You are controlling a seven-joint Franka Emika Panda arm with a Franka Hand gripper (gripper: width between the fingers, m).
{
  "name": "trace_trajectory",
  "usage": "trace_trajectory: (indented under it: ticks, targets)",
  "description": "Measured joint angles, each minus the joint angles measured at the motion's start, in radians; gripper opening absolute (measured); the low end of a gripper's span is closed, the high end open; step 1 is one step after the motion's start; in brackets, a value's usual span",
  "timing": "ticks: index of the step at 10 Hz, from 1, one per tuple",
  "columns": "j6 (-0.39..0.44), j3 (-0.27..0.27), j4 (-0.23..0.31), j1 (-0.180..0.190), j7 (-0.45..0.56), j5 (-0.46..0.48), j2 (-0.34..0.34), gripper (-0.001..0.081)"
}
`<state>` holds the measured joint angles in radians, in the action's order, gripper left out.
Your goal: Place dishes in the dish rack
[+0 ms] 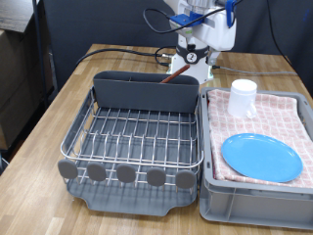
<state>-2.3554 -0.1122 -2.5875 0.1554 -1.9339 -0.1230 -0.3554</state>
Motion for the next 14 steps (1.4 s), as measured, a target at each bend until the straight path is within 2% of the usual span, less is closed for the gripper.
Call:
trace_trajectory:
  ticks: [3,6,8,9,11,14]
  targets:
    - [0.009,0.008,0.097,0.047,0.092,0.013,0.082,0.0803]
    - [0.077,0.034,0.231,0.079,0.102,0.049,0.169,0.0803]
    - [0.083,0.047,0.291,0.088,0.104,0.095,0.217,0.0803]
    - [0.064,0.048,0.303,0.093,0.125,0.129,0.239,0.0803]
    - [-0.039,0.049,0.295,0.097,0.195,0.196,0.286,0.0803]
    - [-0.265,0.055,0.225,0.099,0.313,0.326,0.364,0.0803]
